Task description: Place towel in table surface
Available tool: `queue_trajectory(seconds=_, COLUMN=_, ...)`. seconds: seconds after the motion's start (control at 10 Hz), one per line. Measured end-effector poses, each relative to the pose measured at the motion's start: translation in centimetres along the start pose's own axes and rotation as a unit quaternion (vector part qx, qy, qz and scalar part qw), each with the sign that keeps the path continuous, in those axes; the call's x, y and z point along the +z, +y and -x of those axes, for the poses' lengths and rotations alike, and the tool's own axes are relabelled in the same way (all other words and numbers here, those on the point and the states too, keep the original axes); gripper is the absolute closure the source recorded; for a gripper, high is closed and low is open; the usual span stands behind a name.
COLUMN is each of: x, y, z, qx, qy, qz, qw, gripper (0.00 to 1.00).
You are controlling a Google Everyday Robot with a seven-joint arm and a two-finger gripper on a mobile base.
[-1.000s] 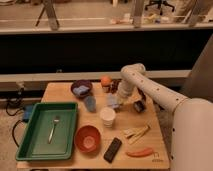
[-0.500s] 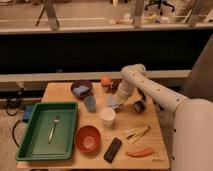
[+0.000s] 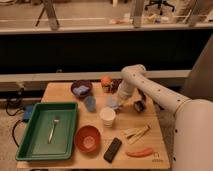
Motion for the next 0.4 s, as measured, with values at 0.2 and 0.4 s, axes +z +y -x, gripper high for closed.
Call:
queue_trajectory(seconds=0.2, x=-0.02, y=0.23, z=0.11, qx=0.000, qy=-0.002, qz=0.002, qw=1.0000, gripper=0.59)
queue_trajectory(seconds=0.4, x=-0.01, y=0.43, z=0.21, qx=0.000, qy=-0.004, qz=0.003, qw=1.0000, gripper=0.59)
